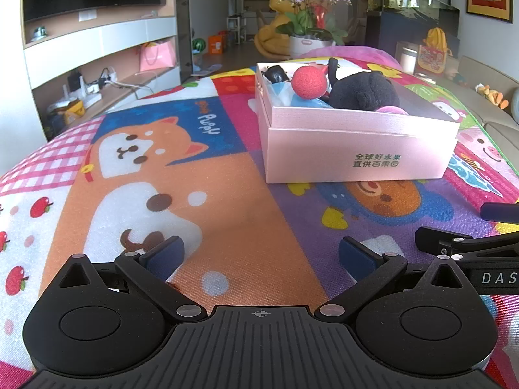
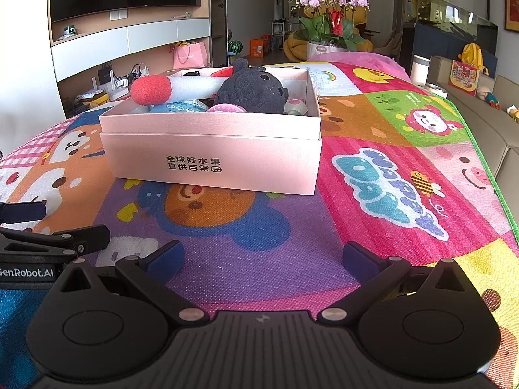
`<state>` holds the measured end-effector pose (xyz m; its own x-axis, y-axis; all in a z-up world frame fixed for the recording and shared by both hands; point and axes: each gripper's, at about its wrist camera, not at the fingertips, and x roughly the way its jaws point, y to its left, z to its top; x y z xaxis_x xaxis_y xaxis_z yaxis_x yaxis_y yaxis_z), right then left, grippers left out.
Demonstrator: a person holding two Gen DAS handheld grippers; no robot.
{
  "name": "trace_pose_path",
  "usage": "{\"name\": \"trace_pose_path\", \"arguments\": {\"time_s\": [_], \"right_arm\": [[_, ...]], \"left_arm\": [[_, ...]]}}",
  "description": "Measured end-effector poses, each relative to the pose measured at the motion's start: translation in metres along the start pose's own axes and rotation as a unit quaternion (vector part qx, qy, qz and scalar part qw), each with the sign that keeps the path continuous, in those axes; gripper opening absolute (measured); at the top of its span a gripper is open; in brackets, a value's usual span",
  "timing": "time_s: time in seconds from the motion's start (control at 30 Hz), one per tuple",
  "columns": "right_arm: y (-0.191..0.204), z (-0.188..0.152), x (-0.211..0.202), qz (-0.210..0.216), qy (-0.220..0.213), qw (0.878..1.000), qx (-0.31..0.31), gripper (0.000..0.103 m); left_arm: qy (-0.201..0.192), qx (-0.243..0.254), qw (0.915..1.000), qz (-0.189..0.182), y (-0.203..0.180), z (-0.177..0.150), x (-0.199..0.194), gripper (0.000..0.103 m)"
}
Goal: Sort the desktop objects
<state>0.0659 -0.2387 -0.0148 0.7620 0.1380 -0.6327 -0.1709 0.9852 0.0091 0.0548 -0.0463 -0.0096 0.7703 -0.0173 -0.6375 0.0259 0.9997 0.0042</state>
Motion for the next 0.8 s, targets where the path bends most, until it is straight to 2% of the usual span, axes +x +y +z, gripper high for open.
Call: {"name": "trace_pose_path", "arguments": {"time_s": [0.8], "right_arm": [[0.0002,-0.0003,0.0,0.0,0.0,1.0,0.0,0.103]], "left_arm": [[0.001,0.001,1.0,-0.001,0.0018,0.0009,0.0007,0.103]]}}
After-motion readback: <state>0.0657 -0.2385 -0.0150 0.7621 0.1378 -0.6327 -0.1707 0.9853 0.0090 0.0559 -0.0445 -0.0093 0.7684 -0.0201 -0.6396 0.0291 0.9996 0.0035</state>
